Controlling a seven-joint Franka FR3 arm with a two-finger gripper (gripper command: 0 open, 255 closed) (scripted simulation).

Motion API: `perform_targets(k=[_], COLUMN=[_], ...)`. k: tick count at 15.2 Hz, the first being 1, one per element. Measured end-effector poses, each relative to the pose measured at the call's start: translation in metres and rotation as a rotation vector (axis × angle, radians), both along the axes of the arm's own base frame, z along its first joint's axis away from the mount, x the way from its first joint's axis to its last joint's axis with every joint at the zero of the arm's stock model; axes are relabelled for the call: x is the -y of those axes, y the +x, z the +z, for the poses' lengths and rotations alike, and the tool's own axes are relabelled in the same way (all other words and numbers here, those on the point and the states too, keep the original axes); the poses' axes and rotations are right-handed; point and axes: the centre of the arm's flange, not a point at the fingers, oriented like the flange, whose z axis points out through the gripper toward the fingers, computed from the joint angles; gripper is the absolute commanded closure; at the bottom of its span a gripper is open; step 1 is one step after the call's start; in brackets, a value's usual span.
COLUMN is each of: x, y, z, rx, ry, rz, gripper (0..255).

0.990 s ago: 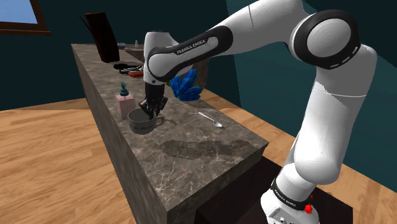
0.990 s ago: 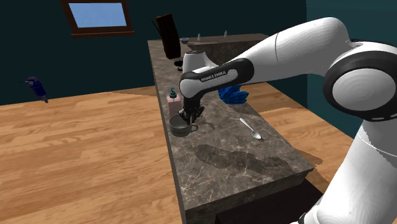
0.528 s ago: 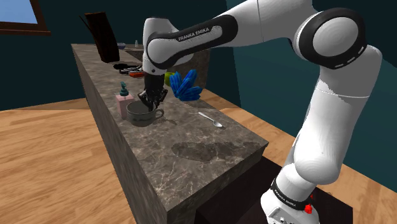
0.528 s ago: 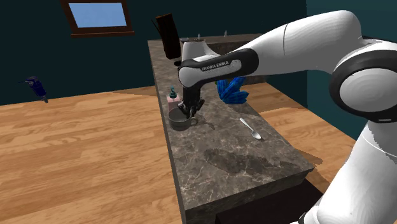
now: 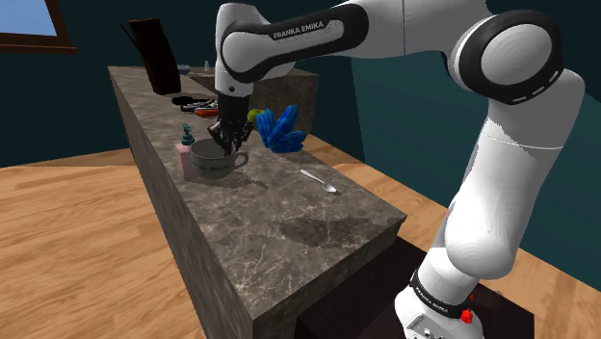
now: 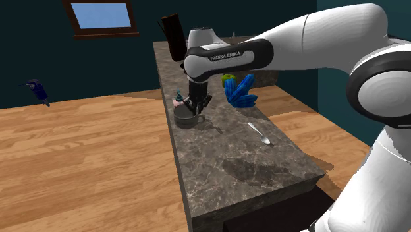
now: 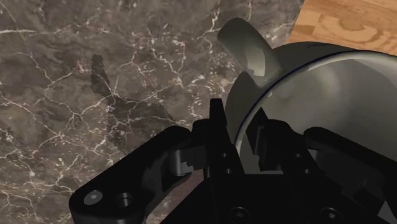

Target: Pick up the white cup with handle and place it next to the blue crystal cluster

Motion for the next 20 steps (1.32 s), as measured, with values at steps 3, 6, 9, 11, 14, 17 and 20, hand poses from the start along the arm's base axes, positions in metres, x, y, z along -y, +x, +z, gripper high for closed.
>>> perform_targets(k=[3, 6, 9, 11, 14, 17, 20], x=[-0.001, 0.0, -0.001, -0.001, -0.001, -0.001, -0.001], y=[0.001, 0.001, 0.001, 0.001, 0.001, 0.001, 0.001], z=[0.015, 0.031, 0.048, 0.057, 0.074, 0.09, 0.106], rx=[0.0, 0.0, 0.0, 0.0, 0.0, 0.0, 0.0], ry=[0.0, 0.0, 0.0, 0.0, 0.0, 0.0, 0.0], rz=[0.0, 0.0, 0.0, 0.0, 0.0, 0.0, 0.0], gripper=[255, 255, 255, 255, 255, 255, 255])
